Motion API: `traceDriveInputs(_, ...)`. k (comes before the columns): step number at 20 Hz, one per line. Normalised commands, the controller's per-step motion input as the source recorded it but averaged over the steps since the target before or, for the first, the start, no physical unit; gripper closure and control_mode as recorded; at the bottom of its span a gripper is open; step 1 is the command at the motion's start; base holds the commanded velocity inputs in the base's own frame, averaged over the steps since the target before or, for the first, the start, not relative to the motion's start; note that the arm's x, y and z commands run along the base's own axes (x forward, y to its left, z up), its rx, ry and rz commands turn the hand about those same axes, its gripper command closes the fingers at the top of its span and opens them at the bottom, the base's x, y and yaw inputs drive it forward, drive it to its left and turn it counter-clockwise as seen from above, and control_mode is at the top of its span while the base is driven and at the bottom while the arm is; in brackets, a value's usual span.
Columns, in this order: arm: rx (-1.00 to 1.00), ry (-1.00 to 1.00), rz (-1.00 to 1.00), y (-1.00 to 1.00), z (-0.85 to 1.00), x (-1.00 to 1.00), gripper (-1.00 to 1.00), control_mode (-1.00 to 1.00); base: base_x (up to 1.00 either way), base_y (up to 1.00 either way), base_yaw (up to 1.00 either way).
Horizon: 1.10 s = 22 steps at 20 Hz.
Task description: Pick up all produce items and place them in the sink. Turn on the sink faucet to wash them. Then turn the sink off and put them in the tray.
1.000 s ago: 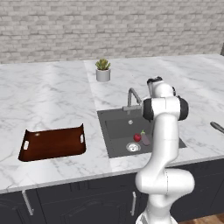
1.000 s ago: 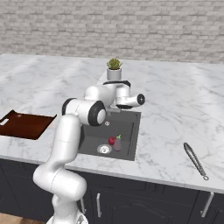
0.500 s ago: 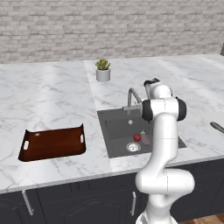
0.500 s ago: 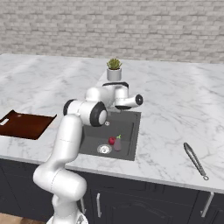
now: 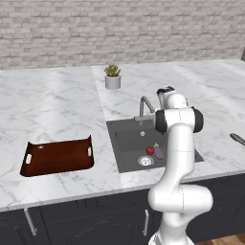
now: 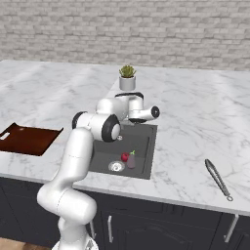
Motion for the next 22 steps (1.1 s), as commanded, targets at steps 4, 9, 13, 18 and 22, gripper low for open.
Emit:
traceDriveInputs(4, 0.00, 0.00, 0.00, 0.00, 0.00, 0.00, 1.00, -1.00, 0.00, 0.00, 0.00)
traceDriveInputs(9, 0.00, 0.00, 0.00, 0.00, 0.00, 0.00, 1.00, -1.00, 0.00, 0.00, 0.00)
traceDriveInputs(13, 0.00, 0.00, 0.00, -0.02, 0.00, 0.00, 1.00, -1.00, 0.00, 0.00, 0.00)
traceDriveInputs(18, 0.04, 0.01, 0.00, -0.25, -0.01, 0.00, 1.00, -1.00, 0.00, 0.00, 0.00)
traceDriveInputs(22, 0.10, 0.03, 0.00, -0.49, -0.09, 0.00, 1.00, -1.00, 0.00, 0.00, 0.00)
